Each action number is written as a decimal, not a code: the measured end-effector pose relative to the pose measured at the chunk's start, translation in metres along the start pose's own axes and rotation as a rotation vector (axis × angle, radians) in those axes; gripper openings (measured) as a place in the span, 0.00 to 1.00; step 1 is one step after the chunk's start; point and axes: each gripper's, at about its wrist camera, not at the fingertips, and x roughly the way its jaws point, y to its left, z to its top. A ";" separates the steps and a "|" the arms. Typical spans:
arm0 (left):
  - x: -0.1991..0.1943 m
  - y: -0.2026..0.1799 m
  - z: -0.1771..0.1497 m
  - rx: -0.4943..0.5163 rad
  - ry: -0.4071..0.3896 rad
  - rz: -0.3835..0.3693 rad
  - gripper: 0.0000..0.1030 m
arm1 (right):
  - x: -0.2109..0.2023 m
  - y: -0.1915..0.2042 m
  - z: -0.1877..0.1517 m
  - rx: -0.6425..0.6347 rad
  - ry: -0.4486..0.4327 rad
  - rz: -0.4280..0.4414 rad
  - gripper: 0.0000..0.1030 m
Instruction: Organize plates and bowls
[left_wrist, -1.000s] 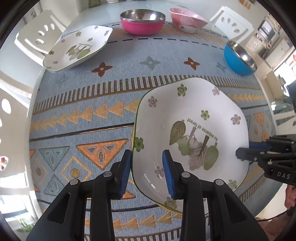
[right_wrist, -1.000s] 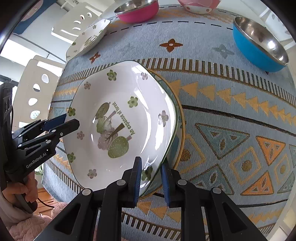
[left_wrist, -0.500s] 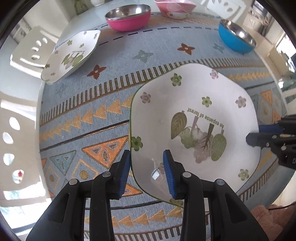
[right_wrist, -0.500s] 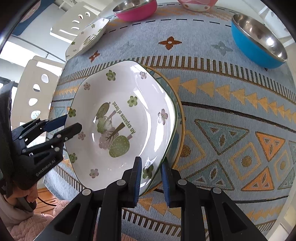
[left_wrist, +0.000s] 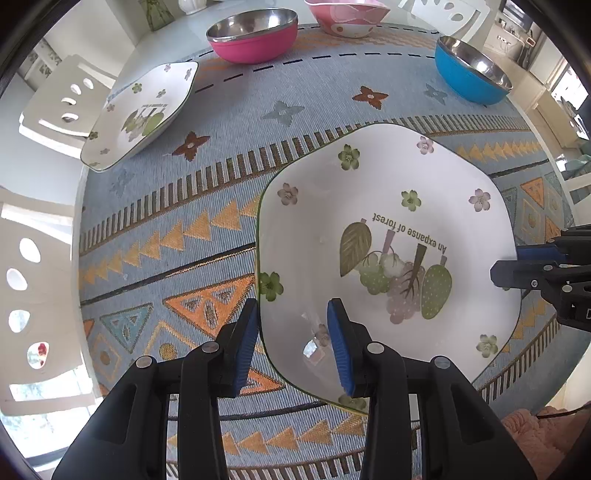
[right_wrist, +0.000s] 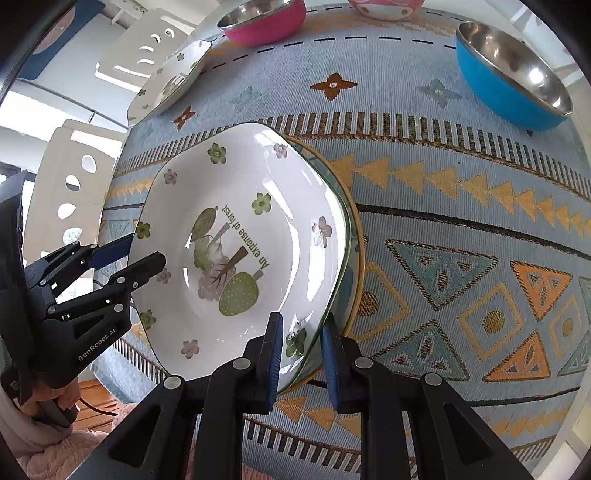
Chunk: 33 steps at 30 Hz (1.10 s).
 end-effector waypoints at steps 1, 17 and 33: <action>0.000 0.000 0.000 0.000 0.000 -0.001 0.33 | 0.000 0.000 0.000 0.002 0.000 0.002 0.19; 0.013 0.018 -0.003 -0.106 0.009 -0.089 0.39 | -0.008 -0.008 0.001 0.032 0.003 0.042 0.19; -0.013 0.164 0.012 -0.420 -0.128 -0.031 0.39 | -0.053 0.079 0.102 -0.132 -0.193 0.129 0.58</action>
